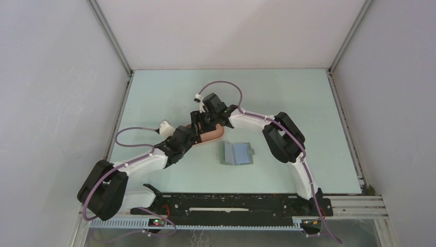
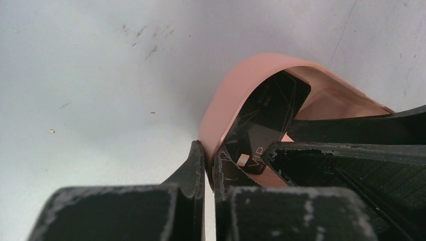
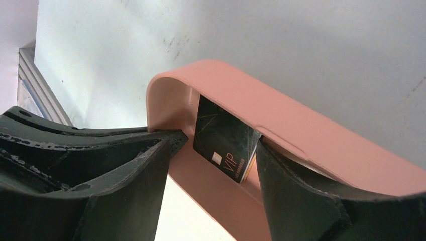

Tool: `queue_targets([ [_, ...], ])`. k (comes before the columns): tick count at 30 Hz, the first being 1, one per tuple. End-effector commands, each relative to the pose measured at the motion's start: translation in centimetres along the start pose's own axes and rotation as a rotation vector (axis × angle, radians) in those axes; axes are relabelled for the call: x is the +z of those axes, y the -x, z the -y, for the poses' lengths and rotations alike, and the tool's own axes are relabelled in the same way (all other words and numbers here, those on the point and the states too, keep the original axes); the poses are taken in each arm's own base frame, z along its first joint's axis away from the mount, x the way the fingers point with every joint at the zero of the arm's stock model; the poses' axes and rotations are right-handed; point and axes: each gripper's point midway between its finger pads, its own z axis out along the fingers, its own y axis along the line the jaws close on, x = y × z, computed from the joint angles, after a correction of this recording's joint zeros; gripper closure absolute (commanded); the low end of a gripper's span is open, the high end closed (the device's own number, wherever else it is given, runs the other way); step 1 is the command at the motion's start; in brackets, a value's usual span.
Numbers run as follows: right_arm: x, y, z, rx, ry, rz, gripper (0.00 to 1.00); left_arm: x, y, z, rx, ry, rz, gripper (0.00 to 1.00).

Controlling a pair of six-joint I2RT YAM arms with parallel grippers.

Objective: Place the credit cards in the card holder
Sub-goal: Pick up the credit card from the storage box.

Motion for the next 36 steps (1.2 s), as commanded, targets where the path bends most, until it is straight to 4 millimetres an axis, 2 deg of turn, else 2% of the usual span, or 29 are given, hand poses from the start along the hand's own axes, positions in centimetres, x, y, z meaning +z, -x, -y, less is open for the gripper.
queue_targets([
  [1,1.9,-0.6,1.8,0.002,-0.048,-0.020,0.27,-2.0,0.3,6.9,-0.109,-0.239,-0.028,1.00],
  [11,2.5,-0.7,0.6,0.014,0.014,-0.046,0.27,-2.0,0.0,7.1,-0.093,-0.253,-0.043,1.00],
  [20,1.7,-0.1,-0.5,0.045,0.102,-0.046,0.27,-1.4,-0.4,6.3,-0.085,-0.223,-0.043,1.00],
  [24,1.6,0.2,0.0,0.069,0.106,-0.040,0.27,-1.3,-0.5,6.3,-0.076,-0.216,-0.044,1.00],
  [30,2.1,0.4,2.1,0.060,0.001,-0.032,0.29,-1.2,-0.5,5.9,-0.064,-0.194,-0.043,1.00],
  [36,2.8,0.0,2.1,0.069,0.019,-0.056,0.29,-1.0,-0.6,5.7,-0.060,-0.178,-0.043,0.99],
])
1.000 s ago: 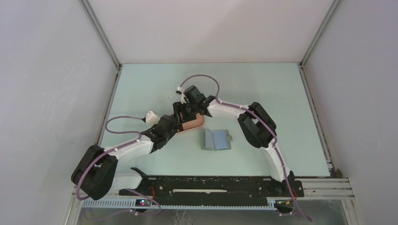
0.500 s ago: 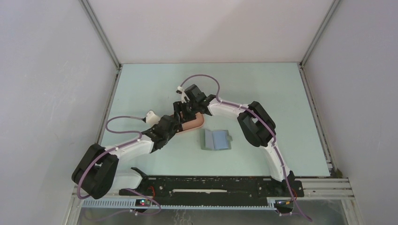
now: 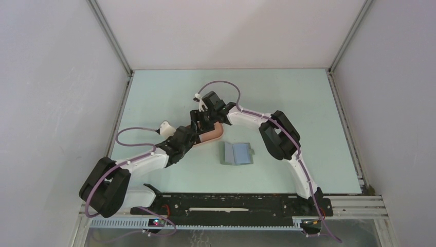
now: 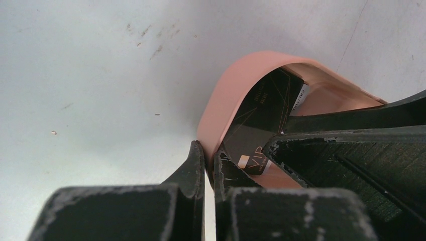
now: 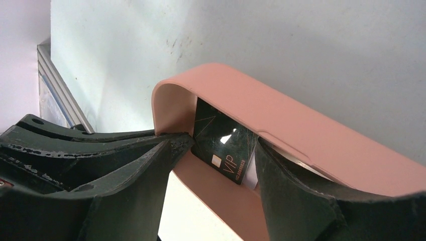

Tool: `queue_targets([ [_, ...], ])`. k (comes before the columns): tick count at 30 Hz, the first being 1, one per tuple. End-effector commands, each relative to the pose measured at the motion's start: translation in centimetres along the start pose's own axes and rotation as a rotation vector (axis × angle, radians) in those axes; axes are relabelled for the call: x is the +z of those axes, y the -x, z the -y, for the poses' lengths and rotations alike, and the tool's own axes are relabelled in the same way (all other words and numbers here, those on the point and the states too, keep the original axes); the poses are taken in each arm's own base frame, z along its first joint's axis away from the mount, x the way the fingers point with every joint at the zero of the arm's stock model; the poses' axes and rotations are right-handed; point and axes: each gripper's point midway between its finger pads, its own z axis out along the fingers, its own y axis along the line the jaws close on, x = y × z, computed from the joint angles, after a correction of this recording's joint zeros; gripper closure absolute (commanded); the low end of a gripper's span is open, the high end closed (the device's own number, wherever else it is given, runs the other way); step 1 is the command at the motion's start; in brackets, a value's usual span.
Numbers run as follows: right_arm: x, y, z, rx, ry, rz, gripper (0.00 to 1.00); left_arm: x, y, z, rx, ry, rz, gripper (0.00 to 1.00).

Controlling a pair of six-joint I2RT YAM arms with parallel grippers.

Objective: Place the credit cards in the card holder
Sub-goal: Pick up the credit card from the storage box.

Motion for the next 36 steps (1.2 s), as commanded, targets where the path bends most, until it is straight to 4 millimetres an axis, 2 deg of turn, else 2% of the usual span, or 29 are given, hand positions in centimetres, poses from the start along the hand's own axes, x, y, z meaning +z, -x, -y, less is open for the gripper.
queue_targets([
  [1,1.5,0.2,2.0,0.015,-0.027,0.008,0.29,-1.5,-0.2,6.1,-0.064,-0.198,-0.042,0.99],
  [10,1.0,0.4,0.7,0.033,0.072,-0.001,0.30,-0.7,-0.6,5.6,-0.061,-0.171,-0.064,0.99],
  [27,0.0,0.7,0.5,0.066,0.160,0.004,0.33,0.0,-0.4,5.2,-0.072,-0.146,-0.074,0.97],
  [36,-0.2,0.9,0.8,0.073,0.176,0.003,0.42,0.2,-0.4,5.1,-0.072,-0.144,-0.084,0.97],
])
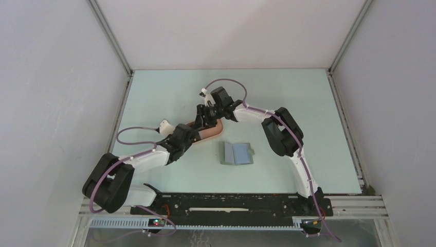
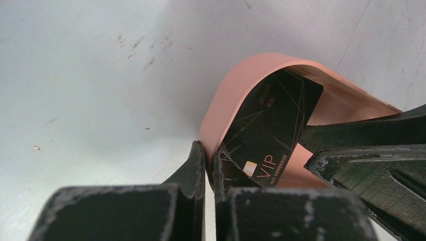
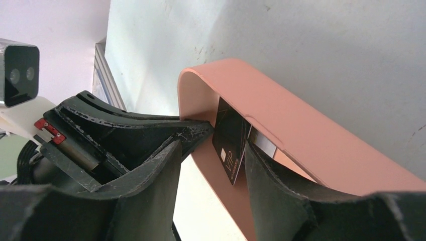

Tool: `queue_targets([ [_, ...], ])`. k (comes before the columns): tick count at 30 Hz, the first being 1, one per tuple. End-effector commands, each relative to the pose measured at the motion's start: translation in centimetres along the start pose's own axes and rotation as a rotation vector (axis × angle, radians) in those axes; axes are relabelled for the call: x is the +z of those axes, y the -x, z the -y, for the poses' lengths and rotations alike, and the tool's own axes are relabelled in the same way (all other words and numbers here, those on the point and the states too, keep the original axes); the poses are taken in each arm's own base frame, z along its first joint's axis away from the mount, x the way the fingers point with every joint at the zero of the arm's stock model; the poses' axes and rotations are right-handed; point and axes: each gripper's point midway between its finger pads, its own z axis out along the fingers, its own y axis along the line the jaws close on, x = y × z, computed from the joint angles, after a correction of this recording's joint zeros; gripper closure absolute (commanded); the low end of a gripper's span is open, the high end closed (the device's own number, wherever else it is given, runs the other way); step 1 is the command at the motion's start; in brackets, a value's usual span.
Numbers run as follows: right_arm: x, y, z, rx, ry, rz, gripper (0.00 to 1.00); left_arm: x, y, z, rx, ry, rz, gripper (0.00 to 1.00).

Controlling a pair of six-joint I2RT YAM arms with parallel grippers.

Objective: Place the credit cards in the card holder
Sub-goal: Pick up the credit card from the storage box.

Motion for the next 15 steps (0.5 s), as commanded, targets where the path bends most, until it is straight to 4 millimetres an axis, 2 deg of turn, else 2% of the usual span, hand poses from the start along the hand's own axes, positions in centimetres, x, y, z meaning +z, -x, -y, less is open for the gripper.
queue_targets([
  [1,0.74,-0.37,1.59,0.024,-0.027,0.001,0.44,-0.89,-0.98,4.58,-0.031,-0.142,-0.087,0.97],
  [7,1.12,-0.74,2.10,0.031,-0.031,-0.018,0.53,-0.87,-0.98,4.63,-0.029,-0.142,-0.087,0.97],
  [11,1.28,-0.91,2.00,0.033,-0.015,-0.029,0.66,-0.79,-0.92,4.61,-0.029,-0.140,-0.087,0.97],
  [15,1.29,-1.00,1.86,0.033,0.001,-0.037,0.69,-0.73,-0.99,4.58,-0.028,-0.138,-0.090,0.97],
])
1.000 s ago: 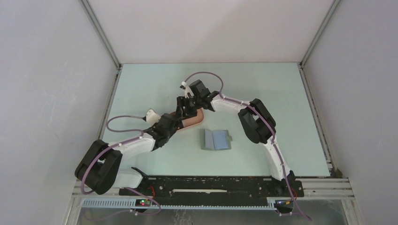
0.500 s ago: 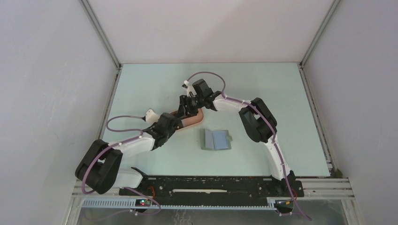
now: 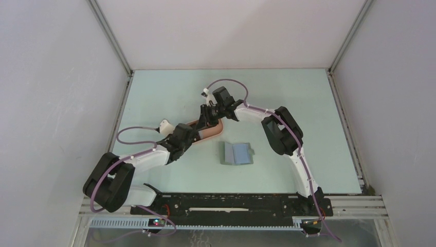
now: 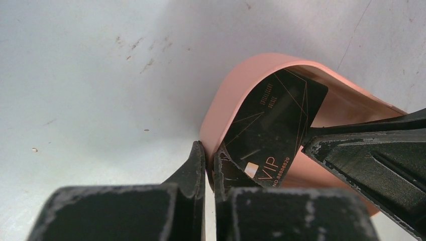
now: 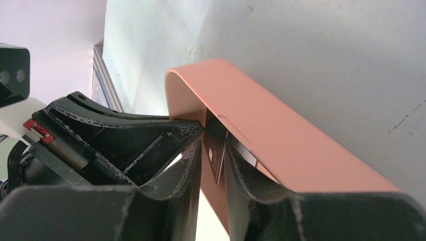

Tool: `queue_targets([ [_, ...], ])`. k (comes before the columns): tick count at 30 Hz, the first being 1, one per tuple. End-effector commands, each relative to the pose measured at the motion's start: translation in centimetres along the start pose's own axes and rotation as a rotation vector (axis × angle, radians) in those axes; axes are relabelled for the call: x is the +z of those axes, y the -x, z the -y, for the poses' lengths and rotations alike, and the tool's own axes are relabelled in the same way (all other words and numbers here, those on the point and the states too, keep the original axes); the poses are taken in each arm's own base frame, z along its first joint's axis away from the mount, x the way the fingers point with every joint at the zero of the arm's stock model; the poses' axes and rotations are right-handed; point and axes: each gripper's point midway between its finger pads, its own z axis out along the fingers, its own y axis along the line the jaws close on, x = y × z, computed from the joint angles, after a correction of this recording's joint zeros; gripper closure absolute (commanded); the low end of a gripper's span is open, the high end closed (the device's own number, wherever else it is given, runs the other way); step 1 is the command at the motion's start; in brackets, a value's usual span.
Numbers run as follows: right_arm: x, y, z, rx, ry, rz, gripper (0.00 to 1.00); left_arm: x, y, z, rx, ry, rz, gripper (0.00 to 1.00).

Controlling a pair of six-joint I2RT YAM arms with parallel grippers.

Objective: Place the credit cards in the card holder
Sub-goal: Pick up the credit card from the storage box.

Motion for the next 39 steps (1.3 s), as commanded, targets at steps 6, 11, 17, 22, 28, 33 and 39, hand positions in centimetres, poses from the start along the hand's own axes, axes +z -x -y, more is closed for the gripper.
queue_targets([
  [6,1.4,-1.2,0.5,0.023,0.046,-0.048,0.79,-0.8,-1.0,4.6,-0.024,-0.141,-0.087,0.97],
  [11,1.3,-1.3,0.2,0.024,0.094,-0.063,0.76,-1.0,-0.7,4.7,-0.025,-0.145,-0.082,0.96],
  [17,1.4,-1.4,0.7,0.002,0.067,-0.075,0.69,-0.9,-0.9,4.8,-0.025,-0.149,-0.097,0.96],
  [22,1.6,-1.3,2.0,-0.004,-0.038,-0.061,0.72,-1.0,-0.9,4.5,-0.018,-0.136,-0.099,0.96],
  [28,0.6,-0.2,4.0,-0.026,-0.205,-0.013,0.92,-0.9,-0.8,4.0,-0.017,-0.122,-0.093,0.95],
  [33,-0.5,0.6,4.0,-0.062,-0.254,0.013,1.00,-0.8,-0.5,3.7,-0.023,-0.109,-0.085,0.95],
  [39,-1.5,1.3,3.4,-0.097,-0.243,0.023,1.00,-0.7,-0.2,3.4,-0.025,-0.092,-0.077,0.91],
])
